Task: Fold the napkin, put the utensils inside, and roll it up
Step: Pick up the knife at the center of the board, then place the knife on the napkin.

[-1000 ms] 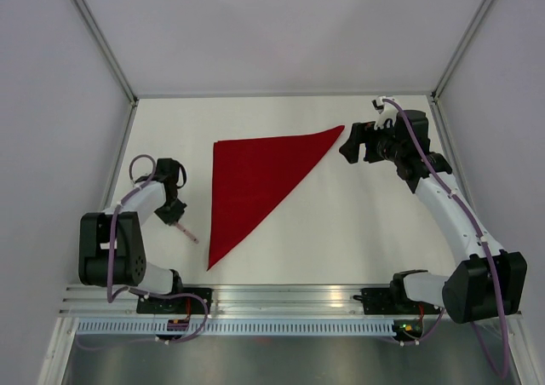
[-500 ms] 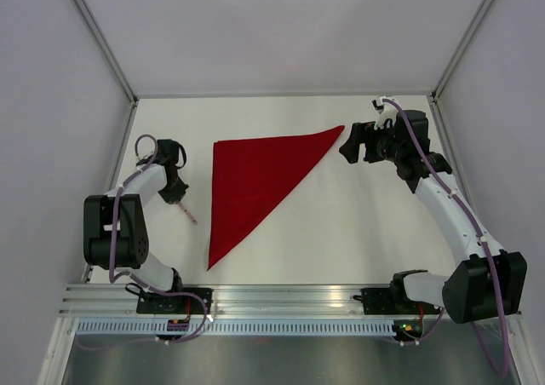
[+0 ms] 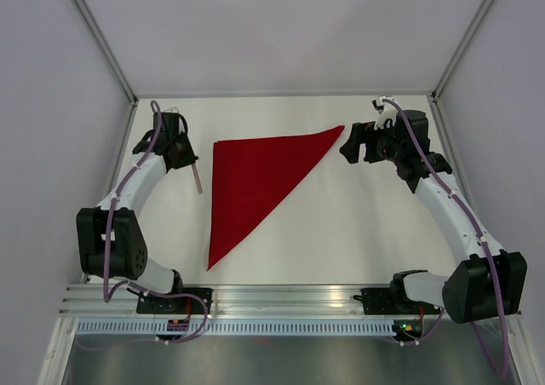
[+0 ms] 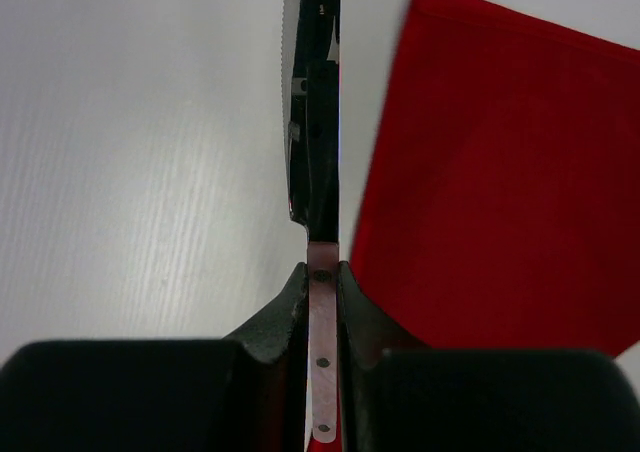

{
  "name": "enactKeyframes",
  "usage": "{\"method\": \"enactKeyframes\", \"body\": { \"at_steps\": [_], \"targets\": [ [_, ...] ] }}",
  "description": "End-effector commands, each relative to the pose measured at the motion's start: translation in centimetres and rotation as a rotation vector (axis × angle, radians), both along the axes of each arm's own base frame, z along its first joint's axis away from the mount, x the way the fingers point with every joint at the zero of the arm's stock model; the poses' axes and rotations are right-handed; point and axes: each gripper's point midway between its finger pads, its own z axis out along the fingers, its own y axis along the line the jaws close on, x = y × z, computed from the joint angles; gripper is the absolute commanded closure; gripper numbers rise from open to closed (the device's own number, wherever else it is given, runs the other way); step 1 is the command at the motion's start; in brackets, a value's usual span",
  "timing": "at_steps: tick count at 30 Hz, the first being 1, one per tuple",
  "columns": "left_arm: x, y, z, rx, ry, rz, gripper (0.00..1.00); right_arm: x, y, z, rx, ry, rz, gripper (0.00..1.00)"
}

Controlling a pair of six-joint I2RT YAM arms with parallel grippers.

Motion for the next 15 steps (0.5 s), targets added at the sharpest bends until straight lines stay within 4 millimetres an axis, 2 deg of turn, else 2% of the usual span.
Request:
{"method": "enactKeyframes", "body": {
  "at_steps": [1,4,5,6,7,8,9,10,11,15],
  "targets": [
    [2.1,-5.6,3.0,0.012,-0.101,-0.305,0.98,0.6,-0.1,1.8,-0.005,-0.044,-0.013,0.07],
    [2.2,-10.1,3.0,0.039,-0.104,-0.466,0.98,0.7,-0.4,1.8,-0.015,-0.049,-0.026,0.07],
    [2.3,-11.4,1.8,0.045,-0.075,-0.511,0.98,0.7,-0.5,1.9,-0.018,-0.050,-0.030,0.07],
    [2.1,-13.9,2.0,0.052,-0.081,-0.584,0.98,0.8,-0.7,1.8,-0.024,-0.050,-0.041,0.07],
    [1.9,-15.0,1.8,0.069,-0.075,-0.635,0.98,0.8,-0.8,1.9,-0.028,-0.055,-0.045,0.07],
    [1.7,-16.1,-0.1,0.074,-0.024,-0.677,0.98,0.8,-0.9,1.8,-0.033,-0.055,-0.049,0.07],
    [1.5,-18.1,0.1,0.073,-0.024,-0.730,0.98,0.9,-1.0,1.9,-0.039,-0.060,-0.056,0.07],
    [1.4,-19.0,-0.6,0.076,-0.007,-0.765,0.98,1.0,-1.1,1.8,-0.042,-0.062,-0.058,0.07],
    [1.0,-20.8,-1.5,0.056,0.013,-0.818,0.98,1.0,-1.2,1.9,-0.046,-0.065,-0.062,0.07],
    [0.2,-23.9,-3.4,0.031,0.053,-0.923,0.98,1.1,-1.5,1.8,-0.057,-0.069,-0.075,0.07]
  ]
}}
